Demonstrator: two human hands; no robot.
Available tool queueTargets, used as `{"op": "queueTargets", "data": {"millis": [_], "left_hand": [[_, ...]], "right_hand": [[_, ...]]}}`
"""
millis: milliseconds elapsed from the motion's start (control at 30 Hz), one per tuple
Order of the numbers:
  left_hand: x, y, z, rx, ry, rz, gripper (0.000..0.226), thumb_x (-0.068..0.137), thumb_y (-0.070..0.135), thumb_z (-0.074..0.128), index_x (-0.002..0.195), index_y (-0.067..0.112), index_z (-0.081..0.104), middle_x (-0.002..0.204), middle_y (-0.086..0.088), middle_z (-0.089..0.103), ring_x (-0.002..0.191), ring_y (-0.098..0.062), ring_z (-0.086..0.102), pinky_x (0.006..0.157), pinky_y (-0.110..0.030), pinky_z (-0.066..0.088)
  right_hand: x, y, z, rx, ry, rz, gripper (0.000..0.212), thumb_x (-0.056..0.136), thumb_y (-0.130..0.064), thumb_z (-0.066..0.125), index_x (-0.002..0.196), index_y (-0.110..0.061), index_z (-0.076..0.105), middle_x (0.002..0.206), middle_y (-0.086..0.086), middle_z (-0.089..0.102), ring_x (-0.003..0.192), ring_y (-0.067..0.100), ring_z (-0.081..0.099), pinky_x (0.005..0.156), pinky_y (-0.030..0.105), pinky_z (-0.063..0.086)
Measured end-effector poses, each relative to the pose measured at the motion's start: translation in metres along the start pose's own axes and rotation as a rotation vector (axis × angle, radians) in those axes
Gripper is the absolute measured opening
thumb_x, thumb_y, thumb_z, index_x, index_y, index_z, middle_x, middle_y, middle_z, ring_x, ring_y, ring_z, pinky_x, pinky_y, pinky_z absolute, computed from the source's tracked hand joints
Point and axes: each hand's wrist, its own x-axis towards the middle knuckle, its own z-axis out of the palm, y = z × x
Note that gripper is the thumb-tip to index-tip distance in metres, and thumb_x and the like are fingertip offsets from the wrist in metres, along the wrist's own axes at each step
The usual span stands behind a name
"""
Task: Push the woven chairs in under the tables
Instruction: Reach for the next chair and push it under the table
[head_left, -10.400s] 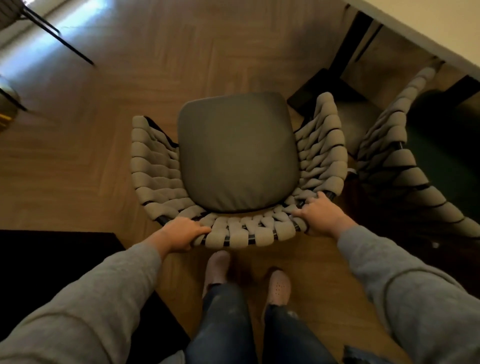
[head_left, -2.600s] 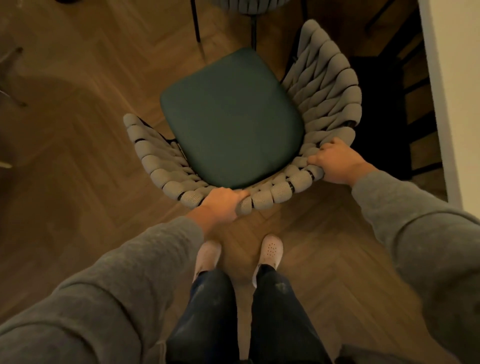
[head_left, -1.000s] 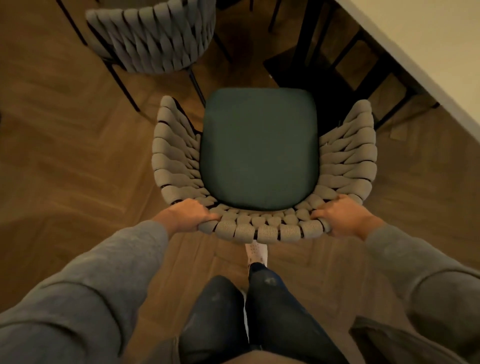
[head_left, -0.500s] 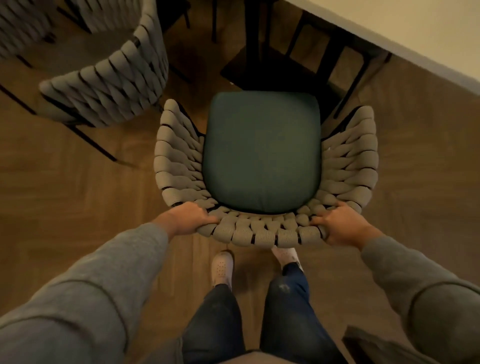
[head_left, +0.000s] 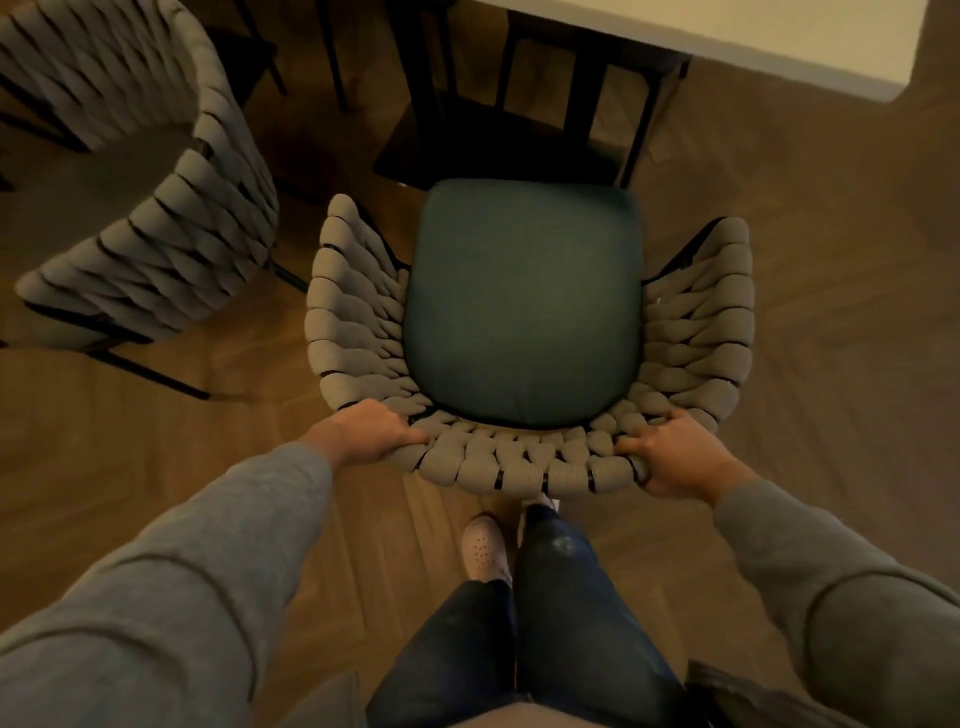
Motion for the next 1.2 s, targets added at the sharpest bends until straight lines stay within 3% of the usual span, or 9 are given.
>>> {"op": "queueTargets", "data": {"millis": [133,233,300,500,900,1200], "left_hand": [[0.009,-0.027,0.0,0.035,0.025,-0.031,0.042,0.098,0.012,0.042,0.137,0.028,0.036,0.116,-0.006,0.06,0.098,-0.023,0.061,0.08,-0.036,0.052],[0.017,-0.035,-0.006,0.026,0.031,-0.136,0.053,0.096,0.018,0.051,0.144,0.029,0.031,0.144,-0.006,0.044,0.131,-0.024,0.044,0.104,-0.04,0.041],[0.02,-0.034,-0.015,0.01,0.01,-0.188,0.061,0.094,0.026,0.056,0.148,0.029,0.026,0.15,-0.005,0.035,0.137,-0.025,0.035,0.11,-0.042,0.034],[0.03,-0.048,-0.026,-0.007,-0.013,-0.093,0.043,0.091,0.028,0.051,0.133,0.033,0.042,0.12,0.002,0.061,0.106,-0.021,0.055,0.087,-0.036,0.047],[0.061,-0.105,-0.086,0.055,0.026,-0.045,0.033,0.095,0.022,0.051,0.128,0.028,0.048,0.114,0.003,0.064,0.106,-0.018,0.059,0.084,-0.031,0.047],[0.092,-0.195,-0.136,0.151,0.012,-0.005,0.036,0.093,0.021,0.053,0.128,0.028,0.049,0.108,0.003,0.065,0.1,-0.017,0.06,0.081,-0.028,0.048]], "right_hand": [[0.016,0.001,-0.009,0.023,0.02,0.043,0.041,0.083,-0.04,0.048,0.123,-0.04,0.056,0.108,-0.006,0.065,0.099,0.019,0.062,0.094,0.034,0.033],[0.026,0.008,-0.016,0.023,-0.001,0.071,0.041,0.084,-0.041,0.048,0.125,-0.04,0.054,0.108,-0.007,0.065,0.101,0.018,0.061,0.097,0.035,0.033],[0.029,0.012,-0.019,0.029,-0.018,0.081,0.042,0.085,-0.041,0.048,0.126,-0.04,0.054,0.108,-0.007,0.065,0.101,0.018,0.061,0.098,0.036,0.033],[0.038,0.026,-0.031,0.043,-0.043,0.103,0.04,0.086,-0.04,0.049,0.126,-0.04,0.054,0.111,-0.008,0.063,0.102,0.018,0.06,0.099,0.038,0.032],[0.065,0.06,-0.058,0.103,-0.015,0.149,0.037,0.089,-0.035,0.049,0.125,-0.038,0.053,0.107,-0.008,0.061,0.099,0.015,0.058,0.098,0.037,0.033],[0.117,0.077,-0.102,0.159,0.004,0.246,0.034,0.093,-0.035,0.047,0.127,-0.037,0.052,0.111,-0.006,0.06,0.102,0.017,0.056,0.095,0.036,0.034]]}}
